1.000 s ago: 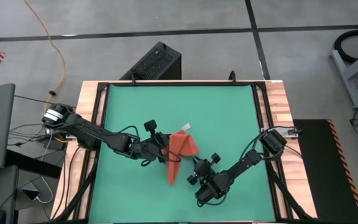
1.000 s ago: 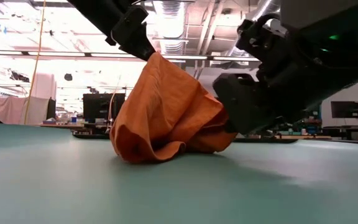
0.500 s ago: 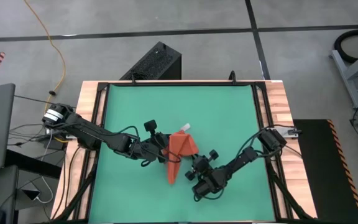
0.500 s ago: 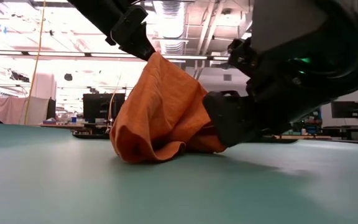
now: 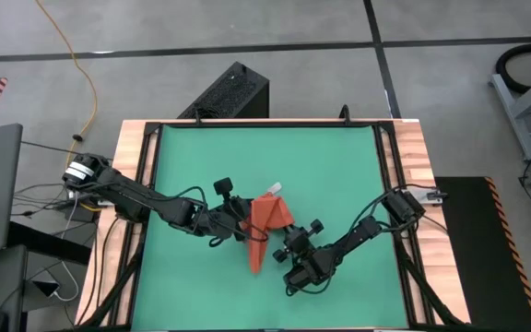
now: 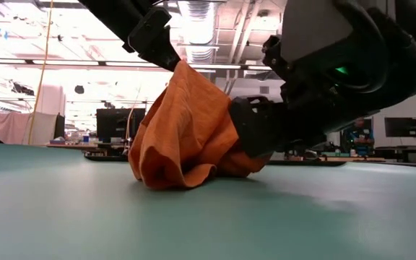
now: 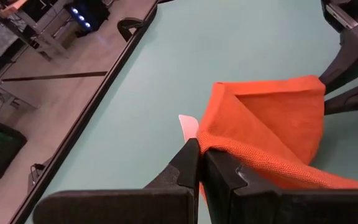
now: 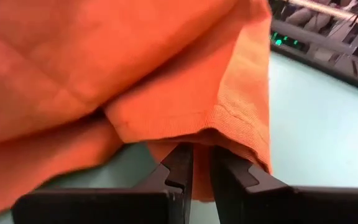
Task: Roll napkin
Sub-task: Fold the orange table napkin
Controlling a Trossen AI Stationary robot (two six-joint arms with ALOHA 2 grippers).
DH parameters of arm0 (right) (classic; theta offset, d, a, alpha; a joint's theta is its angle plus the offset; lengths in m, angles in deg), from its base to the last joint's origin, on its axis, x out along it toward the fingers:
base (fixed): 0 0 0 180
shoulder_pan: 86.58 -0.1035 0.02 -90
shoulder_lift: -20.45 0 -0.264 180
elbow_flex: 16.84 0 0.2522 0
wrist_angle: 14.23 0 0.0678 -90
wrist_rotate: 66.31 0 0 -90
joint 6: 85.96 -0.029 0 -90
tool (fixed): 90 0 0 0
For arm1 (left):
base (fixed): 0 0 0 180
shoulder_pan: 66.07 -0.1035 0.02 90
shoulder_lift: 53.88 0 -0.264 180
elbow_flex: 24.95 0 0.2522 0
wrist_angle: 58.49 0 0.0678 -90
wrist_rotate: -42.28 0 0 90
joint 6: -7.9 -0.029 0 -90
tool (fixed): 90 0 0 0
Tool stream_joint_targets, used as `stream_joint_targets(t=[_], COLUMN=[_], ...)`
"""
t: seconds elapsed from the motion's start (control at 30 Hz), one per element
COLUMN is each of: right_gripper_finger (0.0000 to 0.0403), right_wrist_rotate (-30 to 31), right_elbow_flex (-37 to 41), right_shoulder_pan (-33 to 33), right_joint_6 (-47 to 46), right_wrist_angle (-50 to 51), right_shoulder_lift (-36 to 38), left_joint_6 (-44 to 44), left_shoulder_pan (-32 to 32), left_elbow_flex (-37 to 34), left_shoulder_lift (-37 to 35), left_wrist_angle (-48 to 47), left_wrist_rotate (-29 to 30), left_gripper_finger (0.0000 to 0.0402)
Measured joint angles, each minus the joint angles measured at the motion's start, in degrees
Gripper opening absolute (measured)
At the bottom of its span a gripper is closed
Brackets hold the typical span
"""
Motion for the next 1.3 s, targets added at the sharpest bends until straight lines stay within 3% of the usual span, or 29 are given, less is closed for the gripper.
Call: stream_joint_targets(t=[0.33,0.7,0.93,1.3], right_gripper_finger=[0.0074,0.0074,0.0074,0.0074], right_wrist_rotate=[8.31,15.96,16.18,16.36], right_elbow_flex=[-0.02,-0.02,-0.04,-4.28], right_shoulder_pan=[-1.06,-1.11,-0.98,-1.05], right_joint_6=[0.02,0.02,0.04,4.83], right_wrist_angle=[-0.57,-0.58,-0.86,0.86], right_shoulder_lift=[0.02,0.02,0.07,0.58], left_joint_6=[-0.78,-0.45,-0.01,0.29], left_shoulder_pan=[0.00,0.55,1.22,1.07], left_elbow_flex=[-0.02,-0.02,-0.02,-0.02], left_shoulder_lift=[-0.60,-8.65,-12.81,-12.98], left_wrist_angle=[0.03,-2.28,-3.10,-3.28], left_wrist_rotate=[-0.04,-2.54,-2.64,-3.81], left_gripper_finger=[0.0000,0.0000,0.0000,0.0000])
